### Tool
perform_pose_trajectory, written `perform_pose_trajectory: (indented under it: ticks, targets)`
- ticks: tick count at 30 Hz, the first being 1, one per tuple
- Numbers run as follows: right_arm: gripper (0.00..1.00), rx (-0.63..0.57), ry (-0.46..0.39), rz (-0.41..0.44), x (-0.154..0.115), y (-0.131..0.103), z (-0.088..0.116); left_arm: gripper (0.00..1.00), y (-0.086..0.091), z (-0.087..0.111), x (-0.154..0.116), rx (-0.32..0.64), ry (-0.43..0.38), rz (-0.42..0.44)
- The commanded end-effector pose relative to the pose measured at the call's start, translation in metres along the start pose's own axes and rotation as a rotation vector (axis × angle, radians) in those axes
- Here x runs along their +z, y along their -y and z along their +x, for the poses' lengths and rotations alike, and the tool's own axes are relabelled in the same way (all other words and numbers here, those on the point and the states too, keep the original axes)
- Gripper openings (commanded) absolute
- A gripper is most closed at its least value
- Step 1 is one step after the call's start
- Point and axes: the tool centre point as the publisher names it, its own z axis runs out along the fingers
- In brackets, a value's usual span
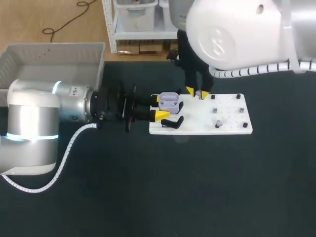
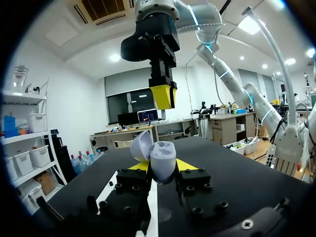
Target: Pick up each earbud case from the left stands, insert the matching earbuds, close the lid, and place the case in the box.
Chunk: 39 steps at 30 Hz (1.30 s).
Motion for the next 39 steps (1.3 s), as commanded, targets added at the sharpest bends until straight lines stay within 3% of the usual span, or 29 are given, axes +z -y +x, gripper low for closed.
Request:
perform_pose_trajectory:
  ticks: [1,5,9,22,39]
  targets:
    - [0.00,0.001,0.004,-0.005,0.001,0.002,0.001,0.00,0.001,0.001,0.000,0.003,0.001,-0.006]
    - [0.00,-0.005,0.017,-0.023,-0.002,-0.016,0.012,0.00,0.001,0.001,0.000,0.003,0.001,-0.006]
    - [0.00,0.022,0.035,0.015,-0.007,-0.027,0.020,0.00,0.001,0.001,0.000,0.003,0.001,-0.006]
    - [0.00,0.123,0.103,0.129,-0.018,-0.037,0.034,0.00,0.002,0.002,0.007,-0.004,-0.020,0.031]
    - [0.00,0.112,0.058,0.131,-0.002,-0.051,0.035,0.00,0.000,0.004,0.007,-0.021,-0.013,0.019]
